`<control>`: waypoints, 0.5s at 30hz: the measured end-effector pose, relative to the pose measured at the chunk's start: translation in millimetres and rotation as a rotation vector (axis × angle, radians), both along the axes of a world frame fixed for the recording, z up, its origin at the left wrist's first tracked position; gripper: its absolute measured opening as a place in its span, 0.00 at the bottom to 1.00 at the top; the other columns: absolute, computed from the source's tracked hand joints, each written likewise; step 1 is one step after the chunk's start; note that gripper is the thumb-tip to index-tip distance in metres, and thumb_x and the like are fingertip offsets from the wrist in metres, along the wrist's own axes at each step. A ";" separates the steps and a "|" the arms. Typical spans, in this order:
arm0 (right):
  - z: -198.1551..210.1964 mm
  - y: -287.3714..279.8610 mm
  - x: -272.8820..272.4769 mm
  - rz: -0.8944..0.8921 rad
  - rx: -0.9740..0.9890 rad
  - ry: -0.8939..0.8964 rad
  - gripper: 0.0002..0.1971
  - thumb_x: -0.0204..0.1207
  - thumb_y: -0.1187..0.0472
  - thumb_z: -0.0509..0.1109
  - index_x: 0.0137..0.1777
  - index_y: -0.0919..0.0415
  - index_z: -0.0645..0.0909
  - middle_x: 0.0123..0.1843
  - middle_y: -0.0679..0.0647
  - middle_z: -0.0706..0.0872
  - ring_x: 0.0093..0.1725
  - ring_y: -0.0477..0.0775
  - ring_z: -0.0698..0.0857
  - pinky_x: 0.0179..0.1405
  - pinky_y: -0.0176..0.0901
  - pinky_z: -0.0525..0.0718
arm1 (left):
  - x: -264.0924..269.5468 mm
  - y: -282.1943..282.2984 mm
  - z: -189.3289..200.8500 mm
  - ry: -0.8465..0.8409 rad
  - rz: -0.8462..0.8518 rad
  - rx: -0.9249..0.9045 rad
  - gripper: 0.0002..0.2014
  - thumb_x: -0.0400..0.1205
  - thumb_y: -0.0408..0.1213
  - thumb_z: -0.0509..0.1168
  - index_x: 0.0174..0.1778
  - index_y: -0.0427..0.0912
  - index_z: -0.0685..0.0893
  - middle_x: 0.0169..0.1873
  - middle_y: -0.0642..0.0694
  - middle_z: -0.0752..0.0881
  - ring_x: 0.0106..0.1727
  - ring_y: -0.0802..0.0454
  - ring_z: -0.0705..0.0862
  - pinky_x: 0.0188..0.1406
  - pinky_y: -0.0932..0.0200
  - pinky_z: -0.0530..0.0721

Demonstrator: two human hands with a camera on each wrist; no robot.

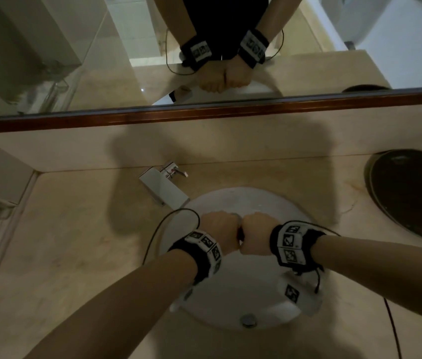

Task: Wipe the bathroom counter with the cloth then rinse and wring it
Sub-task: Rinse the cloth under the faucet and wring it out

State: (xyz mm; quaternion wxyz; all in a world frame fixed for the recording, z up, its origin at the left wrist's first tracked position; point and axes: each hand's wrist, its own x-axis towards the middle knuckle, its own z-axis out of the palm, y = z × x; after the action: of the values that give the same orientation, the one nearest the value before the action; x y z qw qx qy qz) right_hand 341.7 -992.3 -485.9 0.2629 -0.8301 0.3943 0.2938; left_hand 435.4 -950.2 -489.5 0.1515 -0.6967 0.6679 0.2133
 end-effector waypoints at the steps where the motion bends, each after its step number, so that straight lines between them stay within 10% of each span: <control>1: -4.5 3.6 -2.3 -0.118 0.112 -0.038 0.07 0.72 0.59 0.74 0.41 0.60 0.78 0.37 0.55 0.80 0.36 0.55 0.80 0.36 0.41 0.79 | 0.8 -1.0 1.5 -0.052 -0.092 0.008 0.14 0.81 0.38 0.61 0.31 0.45 0.68 0.29 0.47 0.78 0.34 0.46 0.82 0.36 0.56 0.80; 6: -11.1 17.1 -25.0 -0.726 0.641 -0.257 0.23 0.67 0.74 0.69 0.18 0.56 0.65 0.18 0.54 0.64 0.17 0.51 0.61 0.21 0.37 0.61 | 2.7 -7.4 10.1 -0.081 -0.439 0.032 0.11 0.81 0.42 0.61 0.43 0.39 0.83 0.22 0.47 0.72 0.21 0.51 0.71 0.21 0.62 0.67; 15: -8.3 17.2 -41.6 -0.925 1.114 -0.354 0.27 0.75 0.71 0.57 0.18 0.52 0.56 0.16 0.47 0.55 0.15 0.45 0.54 0.16 0.29 0.56 | 0.8 -19.0 10.6 -0.064 -0.604 -0.041 0.15 0.82 0.47 0.58 0.34 0.45 0.82 0.31 0.47 0.83 0.25 0.51 0.78 0.22 0.62 0.69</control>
State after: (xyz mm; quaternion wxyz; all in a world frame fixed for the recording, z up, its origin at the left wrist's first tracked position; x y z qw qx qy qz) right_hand 300.1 -975.1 -494.2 0.8010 -0.3580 0.4481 0.1716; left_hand 436.2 -969.2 -478.9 0.2149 -0.4760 0.8438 0.1232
